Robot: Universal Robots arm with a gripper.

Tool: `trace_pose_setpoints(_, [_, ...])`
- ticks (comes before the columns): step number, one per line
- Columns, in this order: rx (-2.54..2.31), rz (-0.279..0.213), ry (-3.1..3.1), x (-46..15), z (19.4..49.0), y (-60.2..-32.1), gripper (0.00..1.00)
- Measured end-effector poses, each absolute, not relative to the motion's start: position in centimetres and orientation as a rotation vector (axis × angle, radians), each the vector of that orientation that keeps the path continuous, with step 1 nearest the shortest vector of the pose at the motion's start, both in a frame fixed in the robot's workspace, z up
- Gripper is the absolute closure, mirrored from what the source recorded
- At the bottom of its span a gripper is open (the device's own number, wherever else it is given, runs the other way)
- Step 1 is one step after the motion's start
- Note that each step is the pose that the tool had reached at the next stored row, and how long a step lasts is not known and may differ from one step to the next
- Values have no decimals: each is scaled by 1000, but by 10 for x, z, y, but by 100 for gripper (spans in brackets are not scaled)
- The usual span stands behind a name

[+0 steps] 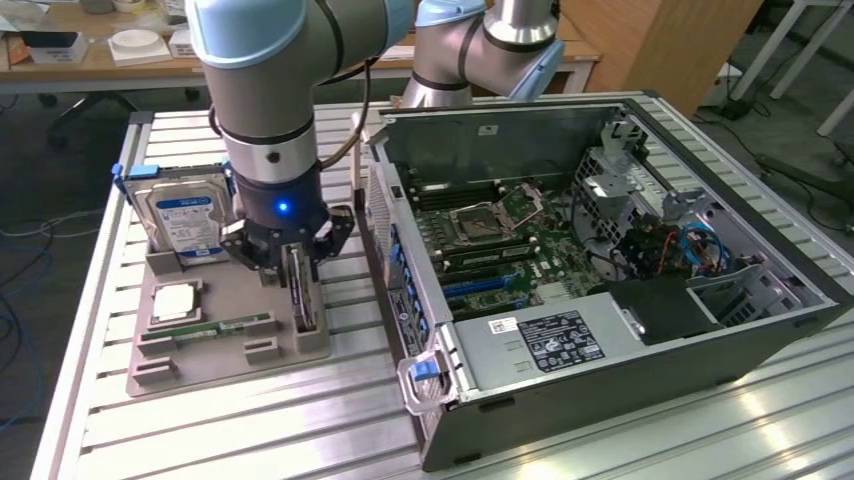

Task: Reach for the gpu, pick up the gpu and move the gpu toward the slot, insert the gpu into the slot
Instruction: 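Pick up the gpu and move the gpu toward the slot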

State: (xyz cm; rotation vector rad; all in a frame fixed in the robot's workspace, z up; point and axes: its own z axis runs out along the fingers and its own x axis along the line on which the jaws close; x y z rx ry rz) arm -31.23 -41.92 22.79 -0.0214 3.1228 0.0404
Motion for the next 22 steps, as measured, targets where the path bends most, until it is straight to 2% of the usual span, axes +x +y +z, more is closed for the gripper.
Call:
trace_pose_setpoints(5, [-21,40,3123,-312,228,-419,59])
trace_pose_setpoints(6, [-21,40,3123,-312,228,-419,66])
trace_pose_setpoints(22, [-21,55,3124,-307,228,-419,66])
